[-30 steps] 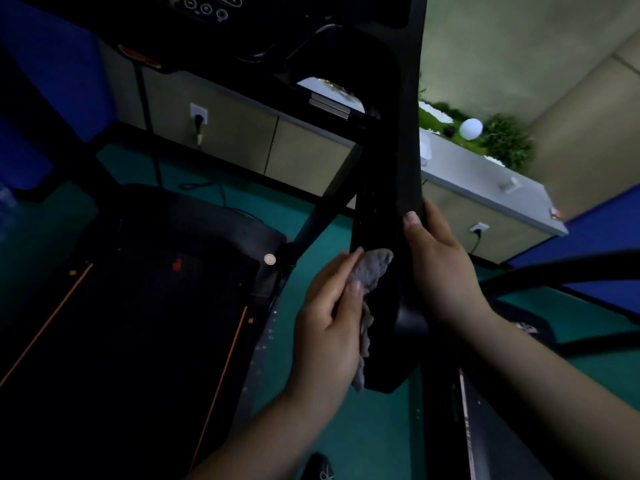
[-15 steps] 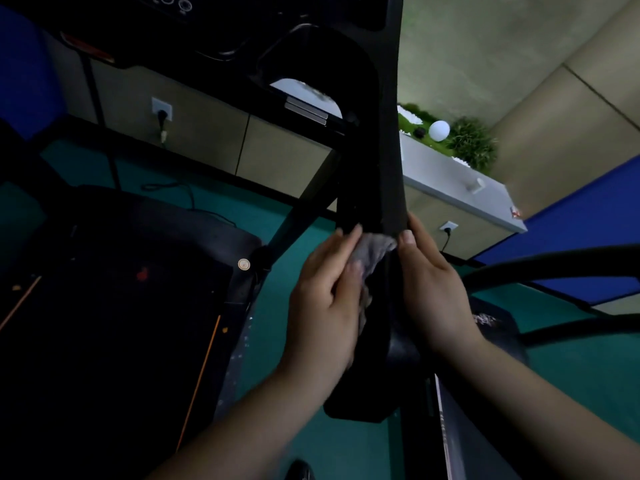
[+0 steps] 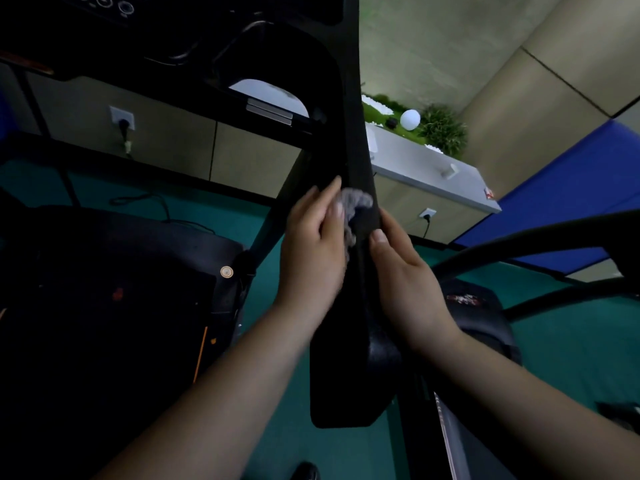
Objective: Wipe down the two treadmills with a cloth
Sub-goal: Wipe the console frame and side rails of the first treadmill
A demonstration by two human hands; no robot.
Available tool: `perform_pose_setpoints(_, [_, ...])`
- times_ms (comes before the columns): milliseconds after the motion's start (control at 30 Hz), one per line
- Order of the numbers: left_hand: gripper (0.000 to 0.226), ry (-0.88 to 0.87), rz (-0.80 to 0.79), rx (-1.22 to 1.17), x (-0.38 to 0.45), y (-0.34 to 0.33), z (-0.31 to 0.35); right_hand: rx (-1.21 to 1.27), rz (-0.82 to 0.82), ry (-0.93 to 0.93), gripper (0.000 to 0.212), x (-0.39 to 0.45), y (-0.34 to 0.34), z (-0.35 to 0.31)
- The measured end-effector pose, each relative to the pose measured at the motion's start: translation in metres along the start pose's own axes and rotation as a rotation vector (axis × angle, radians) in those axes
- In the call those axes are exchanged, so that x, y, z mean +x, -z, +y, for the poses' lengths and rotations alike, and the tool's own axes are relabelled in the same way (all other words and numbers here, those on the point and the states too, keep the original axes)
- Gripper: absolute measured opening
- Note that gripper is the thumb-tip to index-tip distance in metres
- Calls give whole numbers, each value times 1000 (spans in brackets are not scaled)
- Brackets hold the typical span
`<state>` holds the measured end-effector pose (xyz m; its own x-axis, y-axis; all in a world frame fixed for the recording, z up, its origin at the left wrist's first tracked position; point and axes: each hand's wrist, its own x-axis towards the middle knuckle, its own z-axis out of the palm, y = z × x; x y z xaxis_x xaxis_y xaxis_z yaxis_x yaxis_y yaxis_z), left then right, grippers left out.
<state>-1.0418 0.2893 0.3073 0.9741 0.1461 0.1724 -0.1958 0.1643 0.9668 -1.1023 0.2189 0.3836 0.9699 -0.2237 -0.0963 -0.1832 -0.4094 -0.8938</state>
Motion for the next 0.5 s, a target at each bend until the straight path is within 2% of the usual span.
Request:
perform_pose_setpoints(67, [46,-35,-20,48,45,-7,0,-6,-4,10,38,0,1,0])
perform_pose_setpoints(200, [44,59,-56,0,87,-12,-20,0,-10,19,38,-1,3,0])
perform_pose_setpoints(300, [53,123,-102,-111,39,-2,-22,12,8,6,39,1,3,2])
perform_pose_setpoints(367, [43,210,-82,-218,-11,8,-25,24,20,-2,39,2,2,4])
perform_pose_setpoints(433, [39,176,-51,-287,-56,16,-10,33,10,7,38,4,1,6])
perform_pose_setpoints(500, [37,121,-63,-283,-63,17,1,58,-3,19,37,4,0,8])
